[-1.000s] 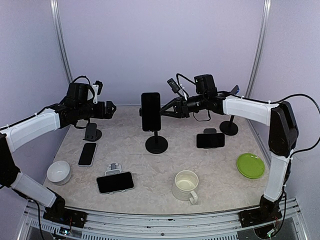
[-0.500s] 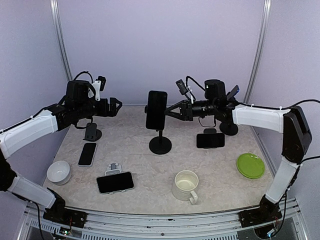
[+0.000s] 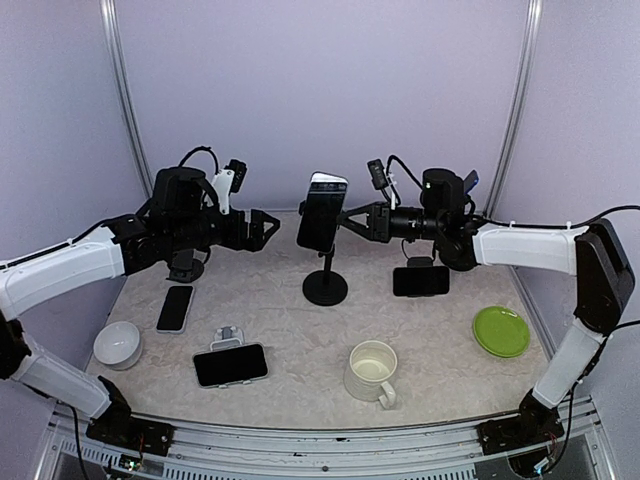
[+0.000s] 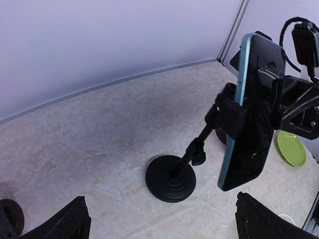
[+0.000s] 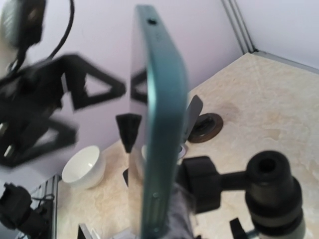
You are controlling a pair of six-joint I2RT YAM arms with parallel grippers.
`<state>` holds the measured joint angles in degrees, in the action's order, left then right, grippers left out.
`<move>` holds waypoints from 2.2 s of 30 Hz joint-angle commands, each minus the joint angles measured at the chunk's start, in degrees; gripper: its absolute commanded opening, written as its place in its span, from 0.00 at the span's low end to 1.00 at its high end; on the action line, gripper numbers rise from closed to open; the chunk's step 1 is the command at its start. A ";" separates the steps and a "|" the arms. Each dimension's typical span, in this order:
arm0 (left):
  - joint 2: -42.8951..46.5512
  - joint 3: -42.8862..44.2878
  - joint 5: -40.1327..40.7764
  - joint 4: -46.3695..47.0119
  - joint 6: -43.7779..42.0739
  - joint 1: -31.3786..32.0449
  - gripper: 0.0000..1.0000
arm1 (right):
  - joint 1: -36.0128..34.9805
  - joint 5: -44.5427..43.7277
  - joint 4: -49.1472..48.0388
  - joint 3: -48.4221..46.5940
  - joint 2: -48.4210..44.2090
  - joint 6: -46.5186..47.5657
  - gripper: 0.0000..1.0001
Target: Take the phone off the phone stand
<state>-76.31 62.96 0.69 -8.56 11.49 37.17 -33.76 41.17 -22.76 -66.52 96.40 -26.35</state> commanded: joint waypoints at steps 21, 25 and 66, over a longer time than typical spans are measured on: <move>-16.77 16.01 10.98 -5.45 1.75 12.77 0.99 | -5.56 -12.05 -1.41 -0.07 -2.14 -6.41 0.00; -18.62 17.44 11.95 -5.85 1.66 13.71 0.99 | -5.94 -12.91 -1.45 -0.03 -1.95 -6.93 0.00; -14.55 10.72 24.30 -3.38 7.72 2.10 0.61 | -6.69 -10.26 -1.72 3.79 -3.13 -6.89 0.00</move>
<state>-94.56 75.05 12.95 -11.18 13.85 48.51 -40.49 27.07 -26.04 -64.90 96.31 -31.16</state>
